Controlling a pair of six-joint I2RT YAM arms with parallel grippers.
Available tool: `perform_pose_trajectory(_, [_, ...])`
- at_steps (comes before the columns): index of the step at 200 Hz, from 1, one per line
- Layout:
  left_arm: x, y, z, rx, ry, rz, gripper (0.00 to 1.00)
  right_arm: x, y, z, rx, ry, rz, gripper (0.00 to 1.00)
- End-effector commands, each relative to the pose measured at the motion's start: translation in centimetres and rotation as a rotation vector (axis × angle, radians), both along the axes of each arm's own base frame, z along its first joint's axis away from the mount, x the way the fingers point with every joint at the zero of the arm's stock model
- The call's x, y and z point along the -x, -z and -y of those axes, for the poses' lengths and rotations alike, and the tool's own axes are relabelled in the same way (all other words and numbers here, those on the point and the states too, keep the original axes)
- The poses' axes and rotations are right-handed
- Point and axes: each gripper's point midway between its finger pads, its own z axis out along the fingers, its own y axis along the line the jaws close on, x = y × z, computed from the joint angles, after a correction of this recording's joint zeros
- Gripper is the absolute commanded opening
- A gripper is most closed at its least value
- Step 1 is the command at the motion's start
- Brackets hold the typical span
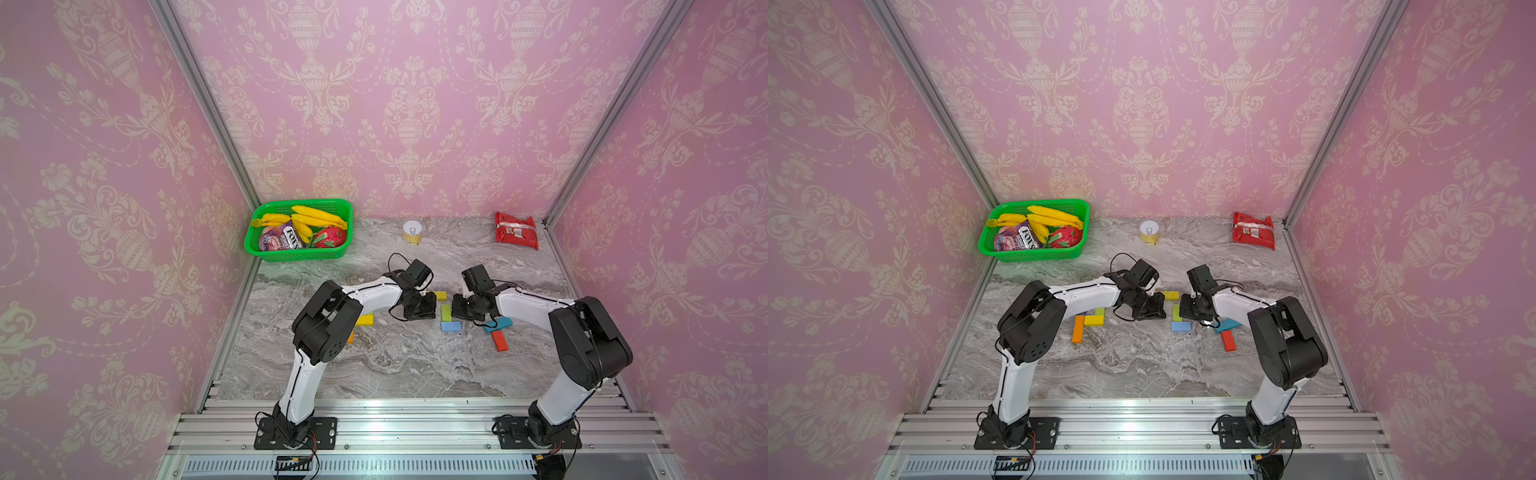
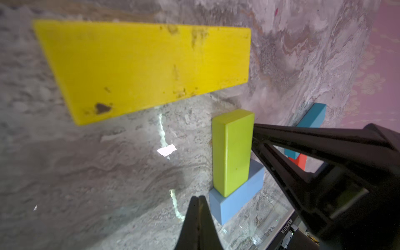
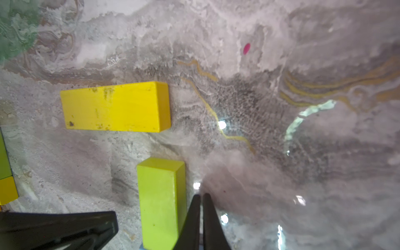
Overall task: Assemble the letter p with building blocks
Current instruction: Assemble the building block at the center of the board.
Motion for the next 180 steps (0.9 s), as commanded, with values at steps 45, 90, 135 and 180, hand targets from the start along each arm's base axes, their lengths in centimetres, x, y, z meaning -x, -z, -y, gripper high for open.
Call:
perform_pose_trajectory(45, [-0.7,1.8,0.2,-0.067,-0.026,-0.064,0.0,0.9,2.6,0.2,0.004,-0.028,-0.08,0.09])
perform_pose_trajectory(90, [-1.0,1.8,0.3,-0.075,-0.034,-0.06,0.0,0.9,2.8,0.2,-0.003,-0.019,-0.084,0.1])
perform_pose_trajectory(135, [-1.4,1.9,0.5,-0.077,-0.039,-0.061,0.0,0.6,3.1,0.3,0.002,-0.009,-0.095,0.09])
perform_pose_trajectory(180, [-1.9,1.9,0.5,-0.085,-0.046,-0.058,0.0,0.3,3.3,0.3,0.003,-0.002,-0.106,0.1])
